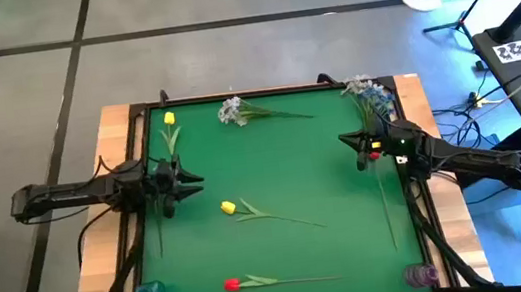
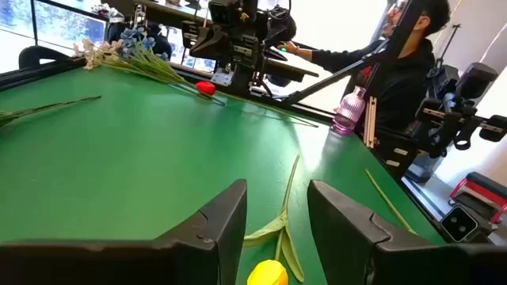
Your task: Sort flowers into vase by color
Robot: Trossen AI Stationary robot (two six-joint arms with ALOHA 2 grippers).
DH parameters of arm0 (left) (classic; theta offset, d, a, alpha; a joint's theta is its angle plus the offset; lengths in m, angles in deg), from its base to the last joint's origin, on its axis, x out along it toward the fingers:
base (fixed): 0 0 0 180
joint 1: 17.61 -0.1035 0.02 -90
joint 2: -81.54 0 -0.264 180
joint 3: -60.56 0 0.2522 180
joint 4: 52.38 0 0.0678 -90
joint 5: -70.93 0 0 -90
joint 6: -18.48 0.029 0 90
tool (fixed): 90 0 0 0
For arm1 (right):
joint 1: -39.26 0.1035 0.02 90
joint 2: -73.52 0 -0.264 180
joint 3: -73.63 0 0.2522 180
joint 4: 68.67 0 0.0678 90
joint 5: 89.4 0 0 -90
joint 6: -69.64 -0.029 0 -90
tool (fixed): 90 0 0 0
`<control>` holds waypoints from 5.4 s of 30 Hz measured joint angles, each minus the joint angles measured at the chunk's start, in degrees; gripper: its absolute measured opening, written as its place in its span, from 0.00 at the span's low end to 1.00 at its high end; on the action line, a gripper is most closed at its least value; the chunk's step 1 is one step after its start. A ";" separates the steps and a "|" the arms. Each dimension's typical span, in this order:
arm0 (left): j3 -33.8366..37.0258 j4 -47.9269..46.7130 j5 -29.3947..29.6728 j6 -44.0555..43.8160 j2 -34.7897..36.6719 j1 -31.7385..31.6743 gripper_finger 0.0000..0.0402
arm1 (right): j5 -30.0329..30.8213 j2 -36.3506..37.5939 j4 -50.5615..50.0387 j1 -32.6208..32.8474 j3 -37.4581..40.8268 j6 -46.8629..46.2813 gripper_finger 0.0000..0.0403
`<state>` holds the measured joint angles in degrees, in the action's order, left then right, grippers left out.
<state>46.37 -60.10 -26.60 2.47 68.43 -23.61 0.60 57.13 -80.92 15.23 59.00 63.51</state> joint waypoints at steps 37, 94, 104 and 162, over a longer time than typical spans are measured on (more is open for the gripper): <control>0.01 -0.01 0.00 0.00 -0.01 0.00 0.33 | 0.00 0.02 0.00 0.00 0.02 0.00 0.06; 0.01 0.00 0.00 0.00 0.00 0.00 0.33 | 0.01 0.00 0.00 0.02 0.00 0.00 0.06; 0.00 0.00 0.00 0.00 0.00 0.00 0.33 | 18.49 0.09 6.46 -1.14 0.00 12.28 0.06; 0.00 -0.01 -0.02 0.00 -0.01 0.01 0.33 | 7.29 -58.50 -60.27 17.71 -31.15 -50.67 0.58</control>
<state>46.37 -60.11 -26.62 2.47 68.42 -23.60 7.89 -1.37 -141.19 32.94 27.85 12.84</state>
